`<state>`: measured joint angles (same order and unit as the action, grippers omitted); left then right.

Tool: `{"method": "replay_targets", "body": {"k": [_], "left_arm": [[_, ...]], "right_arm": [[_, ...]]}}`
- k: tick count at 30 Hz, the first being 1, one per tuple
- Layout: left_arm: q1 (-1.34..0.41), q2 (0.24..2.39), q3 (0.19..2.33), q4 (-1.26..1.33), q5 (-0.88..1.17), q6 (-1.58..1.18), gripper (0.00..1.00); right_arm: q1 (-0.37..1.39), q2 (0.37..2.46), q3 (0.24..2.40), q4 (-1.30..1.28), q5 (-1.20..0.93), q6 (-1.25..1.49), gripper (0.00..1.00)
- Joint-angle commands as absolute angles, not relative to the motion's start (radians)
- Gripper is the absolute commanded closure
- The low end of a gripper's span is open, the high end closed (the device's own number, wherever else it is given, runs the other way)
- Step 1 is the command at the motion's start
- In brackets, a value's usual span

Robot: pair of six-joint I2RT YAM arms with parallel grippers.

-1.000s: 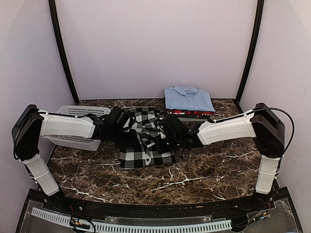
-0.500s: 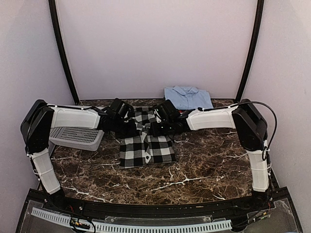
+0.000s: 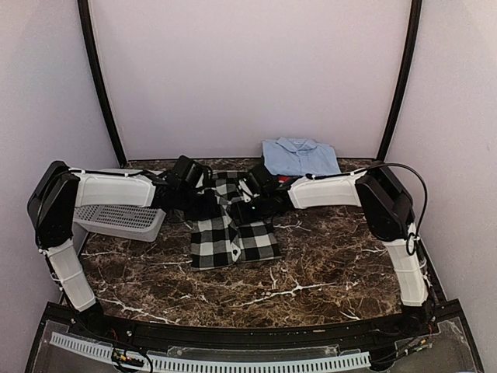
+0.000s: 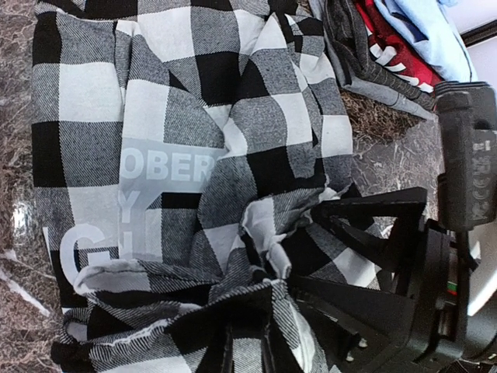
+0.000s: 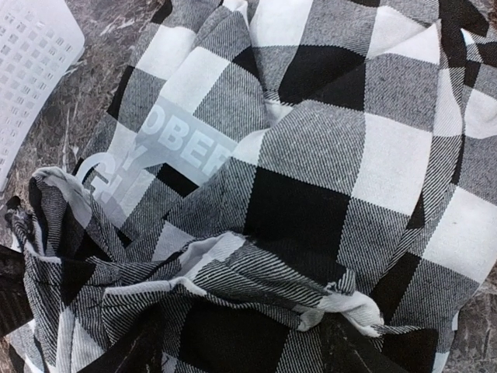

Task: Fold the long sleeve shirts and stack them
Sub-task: Fold the rectangle-folded shirt at the center of the board.

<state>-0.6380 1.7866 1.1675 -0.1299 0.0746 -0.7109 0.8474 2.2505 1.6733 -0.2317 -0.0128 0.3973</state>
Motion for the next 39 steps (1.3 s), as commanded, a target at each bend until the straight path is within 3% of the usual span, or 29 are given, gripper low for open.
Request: {"method": "replay_targets", "body": {"k": [1,15,21,26,30,39], "left_arm": [[-0.647,1.741,1.135,-0.104,0.11,-0.718,0.88],[-0.647,1.747,1.124,-0.112,0.087,-0.718,0.88],[-0.647,1.743,1.123,-0.115,0.091,-0.719,0.89],[-0.647,1.735,1.119,-0.119,0.091,-0.721,0.89],[-0.647,1.731,1.119,-0.123,0.091,-0.722,0.89],[-0.646,1.723,1.122,-0.129,0.083,-0.721,0.89]], "right_arm": [[0.834,2.247,1.69,-0.226,-0.063,0.4,0.33],[0.824,1.997,1.499,-0.102,-0.249,0.488,0.24],[0.812,1.969,1.409,0.016,-0.38,0.603,0.28],[0.806,1.984,1.368,0.083,-0.425,0.681,0.46],[0.799,1.998,1.324,0.185,-0.501,0.731,0.4],[0.798,2.063,1.335,0.265,-0.586,0.799,0.38]]}}
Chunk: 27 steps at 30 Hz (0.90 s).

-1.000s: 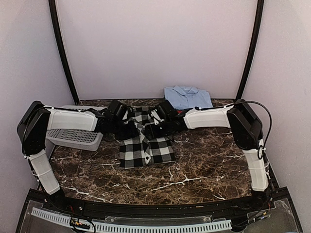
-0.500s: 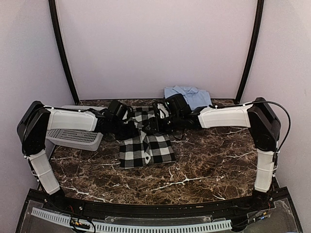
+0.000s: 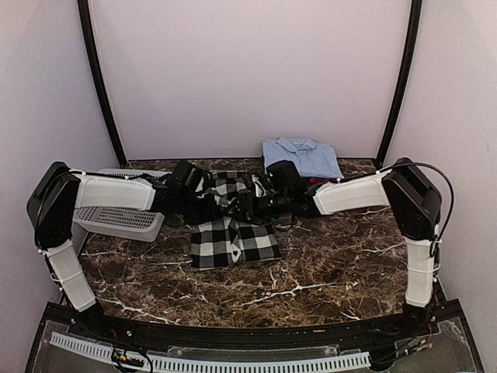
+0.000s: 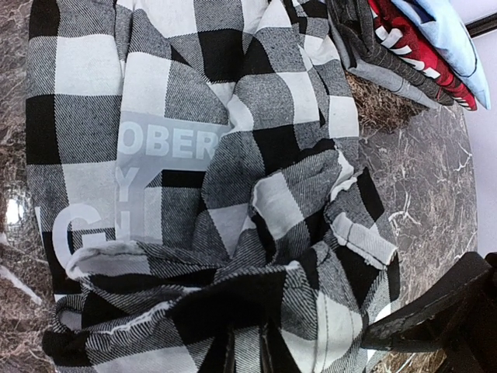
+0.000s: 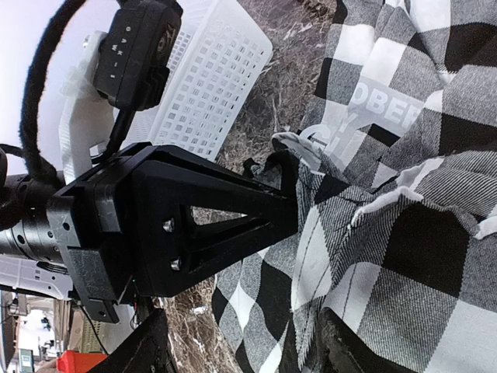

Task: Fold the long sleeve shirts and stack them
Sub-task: Fold the rectangle-folded shirt at the center of the board.

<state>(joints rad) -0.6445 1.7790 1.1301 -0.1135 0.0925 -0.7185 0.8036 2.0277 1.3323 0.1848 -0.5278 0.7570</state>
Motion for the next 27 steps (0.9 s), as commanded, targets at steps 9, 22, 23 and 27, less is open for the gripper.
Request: {"method": "replay_targets", "body": {"k": [9,22,23,27], "left_arm": [[-0.644,1.703,1.108,-0.14,0.068,-0.721,0.89],[-0.637,1.673,1.091,-0.154,0.051,-0.734,0.89],[-0.637,1.667,1.09,-0.156,0.051,-0.735,0.89],[-0.637,1.649,1.076,-0.162,0.049,-0.738,0.89]], "right_arm": [[0.799,2.078,1.338,0.263,-0.585,0.799,0.36],[0.798,2.158,1.438,0.294,-0.664,0.824,0.35],[0.796,2.17,1.451,0.29,-0.665,0.821,0.35],[0.789,2.215,1.522,0.26,-0.67,0.806,0.35]]}}
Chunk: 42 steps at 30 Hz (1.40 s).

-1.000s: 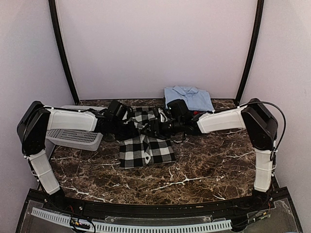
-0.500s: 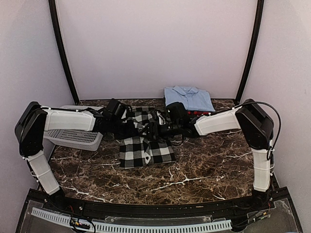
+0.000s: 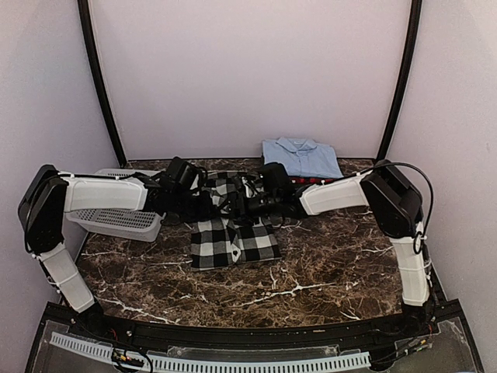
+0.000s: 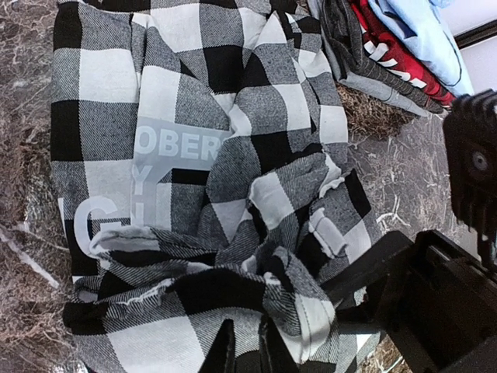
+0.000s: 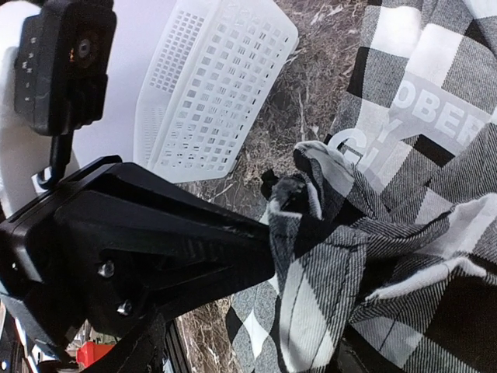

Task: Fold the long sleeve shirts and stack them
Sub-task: Fold the rectangle-folded shirt at the center of the board, then smooth out the 2/3-rectangle-folded shirt at the center of the board.

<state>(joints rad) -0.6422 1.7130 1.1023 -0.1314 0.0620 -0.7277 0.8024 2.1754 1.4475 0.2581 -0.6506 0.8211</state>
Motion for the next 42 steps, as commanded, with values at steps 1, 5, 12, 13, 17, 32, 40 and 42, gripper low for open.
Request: {"method": "replay_targets", "body": {"k": [1,5,12,13,17,32,40,42], "left_arm": [[-0.636,1.642,1.074,-0.163,0.049,-0.739,0.89],[-0.636,1.632,1.064,-0.166,0.053,-0.739,0.9],[-0.636,1.642,1.057,-0.155,0.071,-0.741,0.89],[-0.637,1.649,1.061,-0.151,0.076,-0.739,0.89],[-0.637,1.692,1.092,-0.116,0.103,-0.733,0.89],[-0.593,2.005,1.328,-0.091,0.138,-0.711,0.89],[-0.587,2.02,1.375,-0.15,0.124,-0.699,0.88],[-0.588,1.993,1.378,-0.156,0.112,-0.686,0.87]], "right_arm": [[0.787,2.228,1.541,0.248,-0.67,0.8,0.35],[0.767,2.272,1.603,0.23,-0.685,0.79,0.35],[0.741,2.327,1.66,0.245,-0.725,0.797,0.35],[0.736,2.327,1.663,0.245,-0.726,0.793,0.35],[0.708,2.303,1.683,0.204,-0.692,0.767,0.35],[0.667,2.101,1.561,0.018,-0.486,0.623,0.42],[0.693,2.083,1.492,0.008,-0.499,0.592,0.53],[0.714,2.094,1.508,0.004,-0.504,0.583,0.55]]}}
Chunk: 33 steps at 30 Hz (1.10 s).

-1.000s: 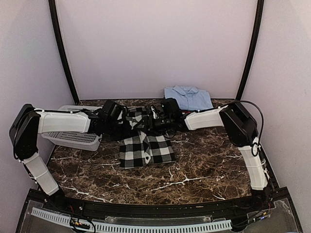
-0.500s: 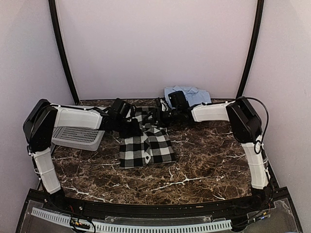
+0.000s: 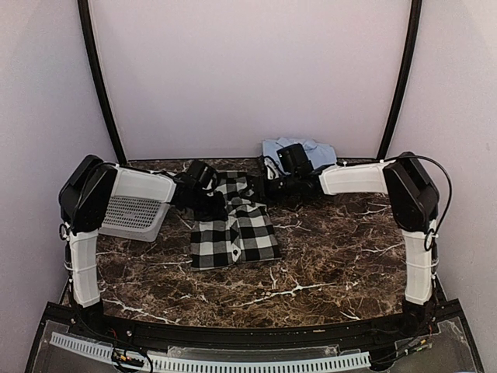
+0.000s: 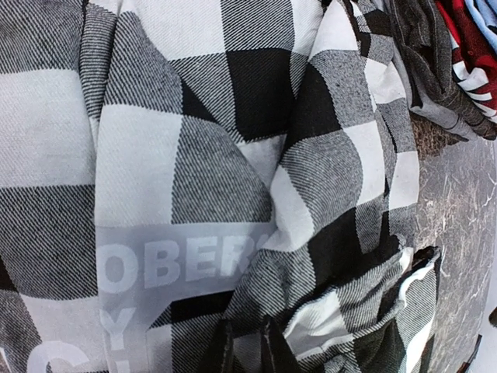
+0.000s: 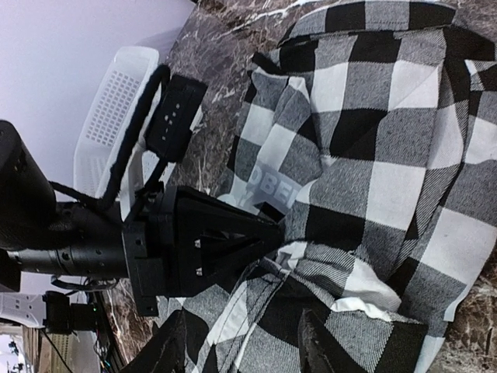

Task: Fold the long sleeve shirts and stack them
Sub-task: Smooth out the 2/3-rectangle-folded shirt at the center of the board.

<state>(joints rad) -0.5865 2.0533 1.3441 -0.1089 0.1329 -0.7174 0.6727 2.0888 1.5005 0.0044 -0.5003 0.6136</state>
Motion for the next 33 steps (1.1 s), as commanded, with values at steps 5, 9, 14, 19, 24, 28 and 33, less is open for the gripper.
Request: {"method": "replay_targets", "body": {"k": [5,9,14,19,24,28,33], "left_arm": [[-0.587,1.886,1.39,-0.184,0.066,-0.637,0.79],[-0.588,1.799,1.356,-0.208,0.032,-0.62,0.75],[-0.59,1.709,1.278,-0.227,0.046,-0.653,0.76],[-0.592,1.67,1.16,-0.215,0.059,-0.679,0.89],[-0.591,1.683,1.084,-0.171,0.091,-0.699,0.93],[-0.591,1.737,1.077,-0.141,0.078,-0.695,0.94],[-0.591,1.838,1.13,-0.164,0.017,-0.684,0.94]], "right_arm": [[0.761,2.097,1.522,-0.018,-0.491,0.566,0.57],[0.782,2.103,1.518,-0.005,-0.522,0.572,0.6],[0.803,2.154,1.555,0.025,-0.572,0.578,0.62],[0.789,2.225,1.607,0.027,-0.609,0.591,0.64],[0.768,2.293,1.639,0.023,-0.623,0.603,0.65],[0.757,2.327,1.629,0.049,-0.611,0.635,0.67],[0.749,2.325,1.622,0.061,-0.6,0.666,0.68]]}}
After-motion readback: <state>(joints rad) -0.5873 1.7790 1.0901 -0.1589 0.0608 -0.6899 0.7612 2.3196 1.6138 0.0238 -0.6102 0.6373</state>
